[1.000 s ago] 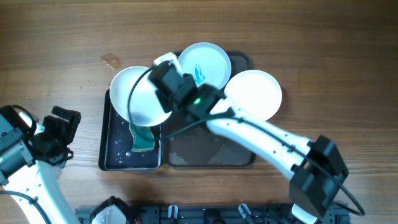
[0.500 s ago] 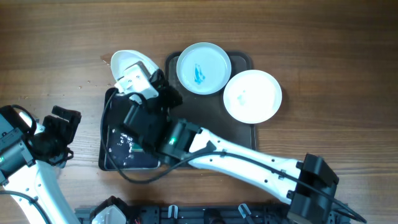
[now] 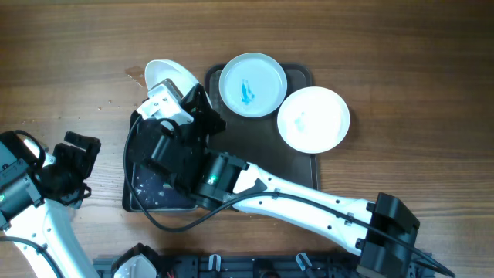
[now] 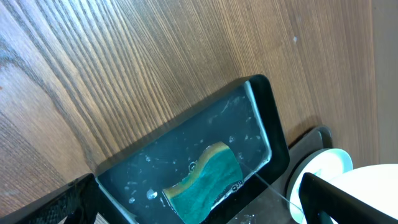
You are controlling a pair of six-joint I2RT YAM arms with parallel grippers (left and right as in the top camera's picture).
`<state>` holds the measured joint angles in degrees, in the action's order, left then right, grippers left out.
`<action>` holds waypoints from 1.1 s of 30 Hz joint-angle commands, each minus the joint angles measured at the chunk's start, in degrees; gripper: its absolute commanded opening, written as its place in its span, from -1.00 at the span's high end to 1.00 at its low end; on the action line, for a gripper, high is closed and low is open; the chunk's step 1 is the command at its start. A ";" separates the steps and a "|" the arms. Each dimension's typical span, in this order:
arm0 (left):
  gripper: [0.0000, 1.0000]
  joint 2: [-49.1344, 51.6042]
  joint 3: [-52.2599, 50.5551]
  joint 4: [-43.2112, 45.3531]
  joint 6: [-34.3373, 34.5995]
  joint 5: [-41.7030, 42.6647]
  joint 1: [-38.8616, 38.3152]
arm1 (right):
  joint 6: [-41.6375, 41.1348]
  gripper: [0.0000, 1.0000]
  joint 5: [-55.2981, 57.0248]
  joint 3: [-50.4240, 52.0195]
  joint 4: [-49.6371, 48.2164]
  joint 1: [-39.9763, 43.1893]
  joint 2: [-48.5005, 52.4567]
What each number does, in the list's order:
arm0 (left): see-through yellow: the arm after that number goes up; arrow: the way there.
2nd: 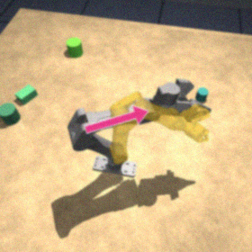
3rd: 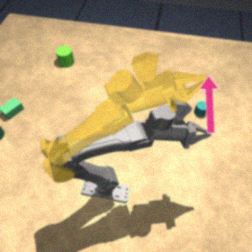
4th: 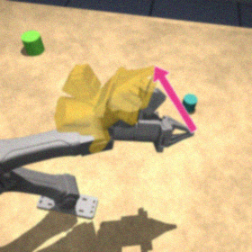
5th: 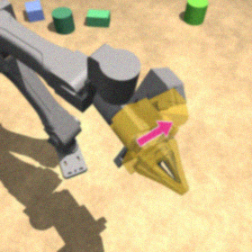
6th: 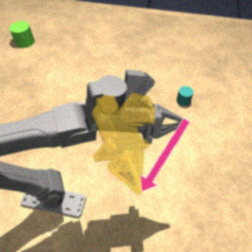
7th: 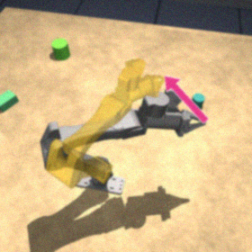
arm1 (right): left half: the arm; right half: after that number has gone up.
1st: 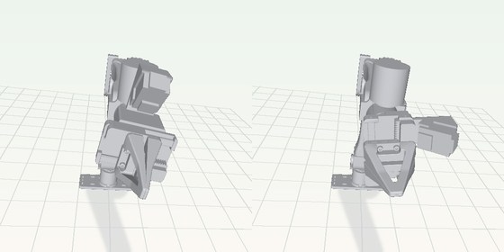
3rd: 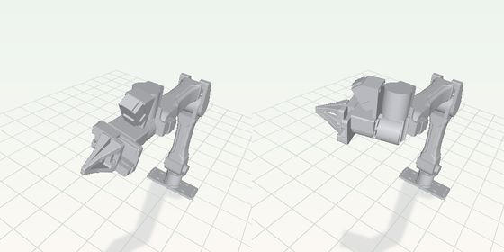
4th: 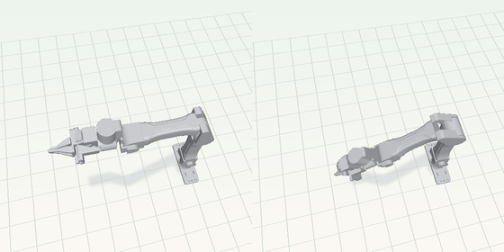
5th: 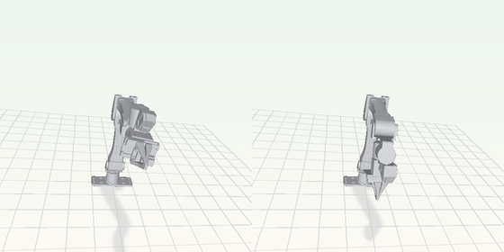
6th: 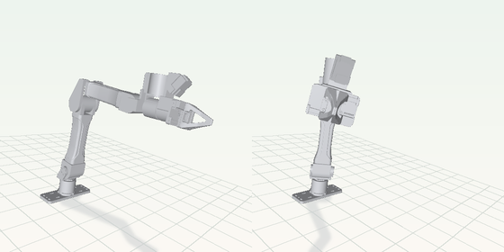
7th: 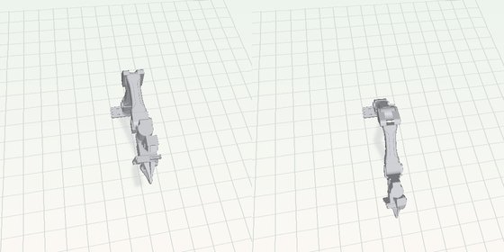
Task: Clean dirty plates on tray and stack at the side
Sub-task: 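Lift the cleaned plate with right gripper and tilt it over the sink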
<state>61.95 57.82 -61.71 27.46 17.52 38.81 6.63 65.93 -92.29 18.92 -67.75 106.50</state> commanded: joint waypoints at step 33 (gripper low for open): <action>-1.00 -0.66 1.25 0.04 -0.26 1.07 0.48 | 7.72 0.92 0.76 -1.60 -5.88 -0.20 -0.42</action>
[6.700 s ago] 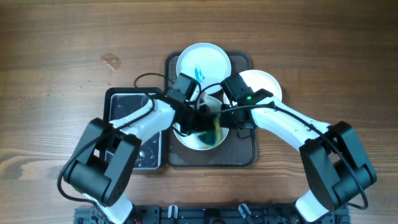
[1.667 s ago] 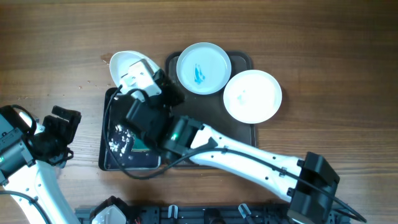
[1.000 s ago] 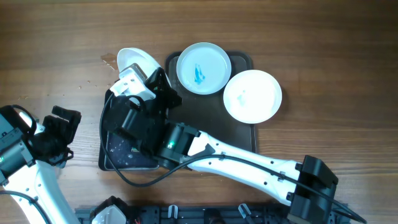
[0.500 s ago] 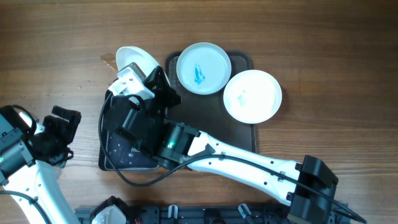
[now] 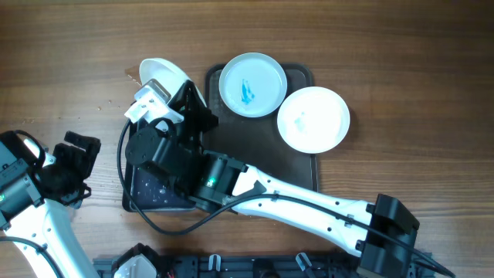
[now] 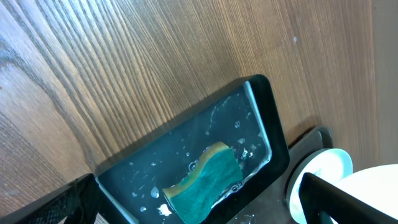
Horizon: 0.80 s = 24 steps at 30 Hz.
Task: Clean dirty plates on tray and stack at the side
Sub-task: 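Lift the cleaned plate with right gripper and tilt it over the sink, then carry the plate with right gripper to the right side of table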
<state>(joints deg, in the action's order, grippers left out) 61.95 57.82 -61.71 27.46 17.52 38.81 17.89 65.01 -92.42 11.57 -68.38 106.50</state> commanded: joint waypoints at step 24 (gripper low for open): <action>-1.00 -0.66 1.25 0.04 -0.26 1.07 0.48 | -48.48 0.92 -81.40 3.15 46.27 88.78 -19.28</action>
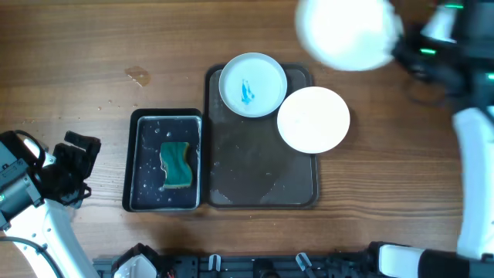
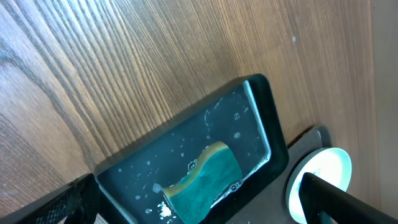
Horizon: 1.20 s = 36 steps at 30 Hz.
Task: Clean dirty plates on tray and stack at the side
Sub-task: 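Carry the plate with right gripper to the right side of table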
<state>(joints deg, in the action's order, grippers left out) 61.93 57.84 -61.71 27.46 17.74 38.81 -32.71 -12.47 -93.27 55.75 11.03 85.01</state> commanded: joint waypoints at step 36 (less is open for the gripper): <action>-1.00 -0.63 1.22 0.13 -0.26 0.85 0.48 | 21.46 0.05 -1.68 38.36 -22.27 -3.08 -6.47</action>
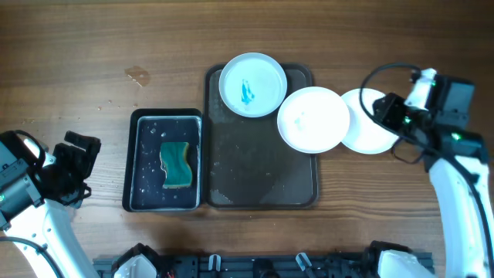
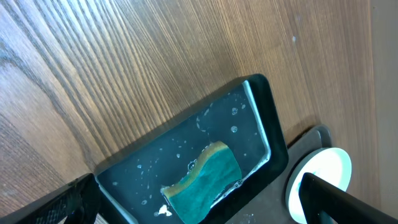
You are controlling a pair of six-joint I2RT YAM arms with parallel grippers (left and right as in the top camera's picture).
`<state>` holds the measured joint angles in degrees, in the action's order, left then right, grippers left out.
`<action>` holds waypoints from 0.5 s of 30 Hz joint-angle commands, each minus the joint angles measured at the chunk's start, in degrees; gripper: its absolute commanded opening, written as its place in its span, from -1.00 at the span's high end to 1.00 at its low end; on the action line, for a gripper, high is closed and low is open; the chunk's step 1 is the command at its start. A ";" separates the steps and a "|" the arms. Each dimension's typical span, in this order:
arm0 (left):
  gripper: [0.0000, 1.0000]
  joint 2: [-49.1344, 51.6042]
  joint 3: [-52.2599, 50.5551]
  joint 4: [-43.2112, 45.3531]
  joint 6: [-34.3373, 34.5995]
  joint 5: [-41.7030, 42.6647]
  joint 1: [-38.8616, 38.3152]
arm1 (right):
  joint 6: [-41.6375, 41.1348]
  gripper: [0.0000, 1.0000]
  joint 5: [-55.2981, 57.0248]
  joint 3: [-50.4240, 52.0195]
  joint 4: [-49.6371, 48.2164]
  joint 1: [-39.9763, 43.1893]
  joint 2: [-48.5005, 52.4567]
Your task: Clean dirty plates on tray and stack at the side
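Note:
A dark tray lies mid-table. On its far end sits a white plate with a blue smear. A second white plate rests over the tray's right edge. A third white plate lies flat on the table right of the tray, partly tucked under the second. My right gripper sits on its far-right rim and looks shut on it. My left gripper stays at the left edge, open, its fingers wide apart and holding nothing.
A black tub of water stands left of the tray, with a green sponge lying in it; the same sponge shows in the left wrist view. A small wet spot marks the wood at the far left.
My right gripper held a white plate up in the air at the far right. Now that plate lies flat on the table right of the tray, with the gripper at its rim.
My right arm first reached across the table, holding a white plate tilted over the far corner of the water tub, and stayed there a second later. Then it held the plate aloft at the far right. Now the plate rests beside the tray. My left arm never moved.

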<state>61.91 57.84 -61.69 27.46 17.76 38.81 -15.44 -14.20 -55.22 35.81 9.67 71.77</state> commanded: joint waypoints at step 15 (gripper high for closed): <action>-1.00 -0.61 1.22 0.11 -0.26 0.83 0.48 | 3.63 0.92 -6.25 -1.60 -4.17 -4.72 23.21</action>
<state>61.91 57.84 -61.67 27.46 17.76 38.81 -8.34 -19.31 -55.18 28.34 5.17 96.97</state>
